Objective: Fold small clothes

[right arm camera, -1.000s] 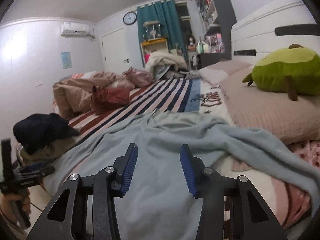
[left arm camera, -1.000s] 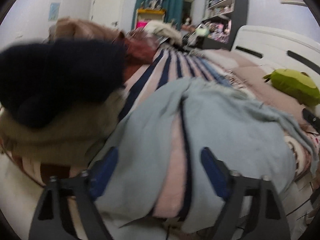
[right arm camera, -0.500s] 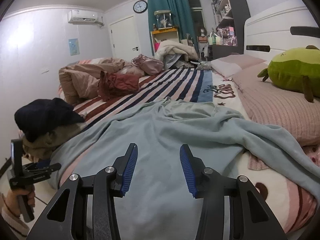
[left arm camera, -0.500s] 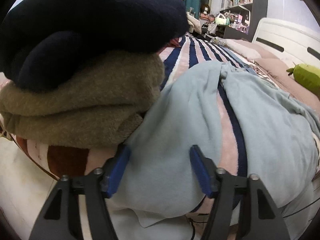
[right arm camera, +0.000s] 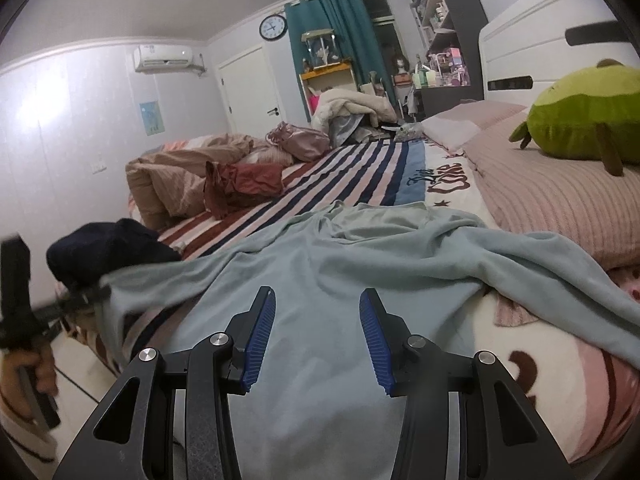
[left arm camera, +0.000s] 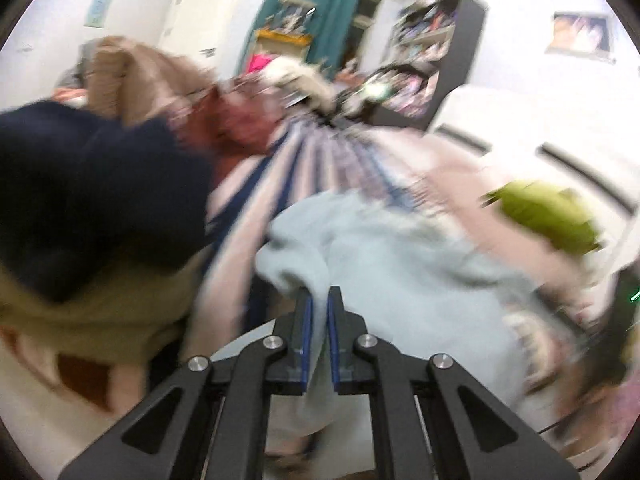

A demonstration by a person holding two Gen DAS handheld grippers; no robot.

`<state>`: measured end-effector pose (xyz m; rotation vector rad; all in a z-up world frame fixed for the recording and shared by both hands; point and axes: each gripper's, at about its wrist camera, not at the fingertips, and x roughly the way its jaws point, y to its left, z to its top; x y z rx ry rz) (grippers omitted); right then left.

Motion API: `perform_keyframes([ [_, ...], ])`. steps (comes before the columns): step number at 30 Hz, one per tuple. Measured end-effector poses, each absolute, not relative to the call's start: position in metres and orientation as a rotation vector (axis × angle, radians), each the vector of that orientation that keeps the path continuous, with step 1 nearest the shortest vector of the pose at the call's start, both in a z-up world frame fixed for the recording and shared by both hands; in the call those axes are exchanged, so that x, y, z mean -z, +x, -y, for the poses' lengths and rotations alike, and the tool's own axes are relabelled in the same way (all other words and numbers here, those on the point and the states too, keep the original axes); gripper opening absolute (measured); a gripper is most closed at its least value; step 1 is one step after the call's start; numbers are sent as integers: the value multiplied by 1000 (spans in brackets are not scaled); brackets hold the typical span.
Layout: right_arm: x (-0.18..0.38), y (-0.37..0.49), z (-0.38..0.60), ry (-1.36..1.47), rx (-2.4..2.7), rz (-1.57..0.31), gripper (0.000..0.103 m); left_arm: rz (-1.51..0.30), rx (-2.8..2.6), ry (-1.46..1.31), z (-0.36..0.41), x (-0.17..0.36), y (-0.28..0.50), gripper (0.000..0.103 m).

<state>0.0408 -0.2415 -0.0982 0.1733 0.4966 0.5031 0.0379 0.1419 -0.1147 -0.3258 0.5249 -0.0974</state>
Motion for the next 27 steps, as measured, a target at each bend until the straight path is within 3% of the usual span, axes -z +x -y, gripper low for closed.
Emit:
perform_keyframes([
  [4,102,37,259,194,-503,-488,40,-461,306,-399,-107,80,48,5],
  [8,106,33,278,204,-481,-483,40,-502,451,-491,-70,83,69,5],
  [16,126,31,296,181,-542,-577,41,-757,433,-488,-16,153,90,9],
  [18,134,30,285,173,-598,-615,43,-791,421,-457,-12,161,83,23],
  [20,139,30,273,188,-671,-649,59,-781,415,-438,-20,162,71,44],
  [27,155,34,215,191,-788,-772,67,-664,281,-321,-68,131,40,59],
])
